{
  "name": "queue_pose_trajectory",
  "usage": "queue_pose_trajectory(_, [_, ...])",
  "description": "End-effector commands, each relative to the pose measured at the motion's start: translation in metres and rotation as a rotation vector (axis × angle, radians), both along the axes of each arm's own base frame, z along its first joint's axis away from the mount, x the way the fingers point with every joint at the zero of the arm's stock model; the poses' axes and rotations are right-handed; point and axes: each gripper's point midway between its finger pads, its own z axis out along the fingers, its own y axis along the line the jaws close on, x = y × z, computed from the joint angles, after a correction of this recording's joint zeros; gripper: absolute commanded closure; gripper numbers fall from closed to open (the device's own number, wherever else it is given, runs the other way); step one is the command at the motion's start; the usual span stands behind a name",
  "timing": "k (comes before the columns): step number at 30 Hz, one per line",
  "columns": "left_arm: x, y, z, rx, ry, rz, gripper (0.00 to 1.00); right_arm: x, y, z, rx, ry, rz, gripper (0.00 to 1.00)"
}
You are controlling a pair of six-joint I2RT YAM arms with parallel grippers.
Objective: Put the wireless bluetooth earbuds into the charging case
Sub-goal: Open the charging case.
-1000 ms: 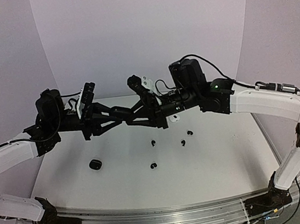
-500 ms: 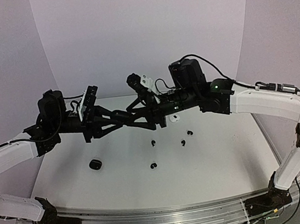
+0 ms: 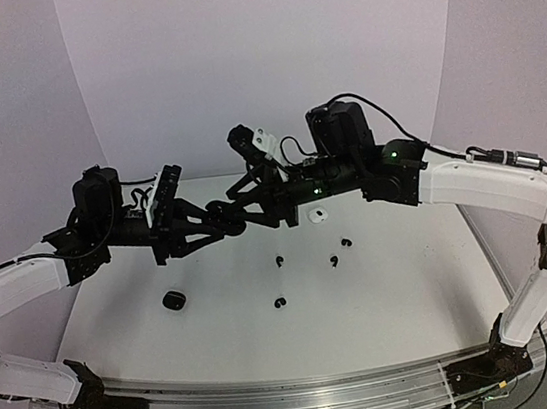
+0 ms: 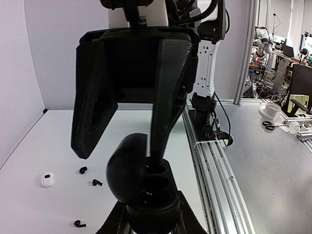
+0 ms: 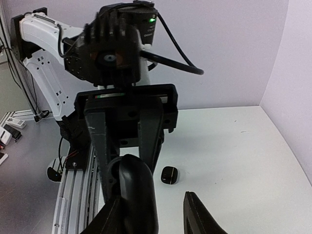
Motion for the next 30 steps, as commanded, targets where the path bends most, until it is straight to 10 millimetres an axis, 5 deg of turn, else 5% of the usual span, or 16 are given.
queue_pose_trajectory(1, [-0.012,0.003,0.019,-0.038,-0.061,-0.041,1.0,0.013,0.006,0.012,0.035,-0.018,-0.039,0.61])
queue_pose_trajectory(9, [-0.015,0.003,0.028,-0.06,-0.051,-0.05,1.0,0.01,0.009,0.0,0.014,-0.003,-0.024,0.63])
queue_pose_trajectory(30, [0.0,0.006,-0.004,-0.074,-0.103,0.061,1.0,-0.003,0.017,-0.011,0.02,0.152,0.11,0.47])
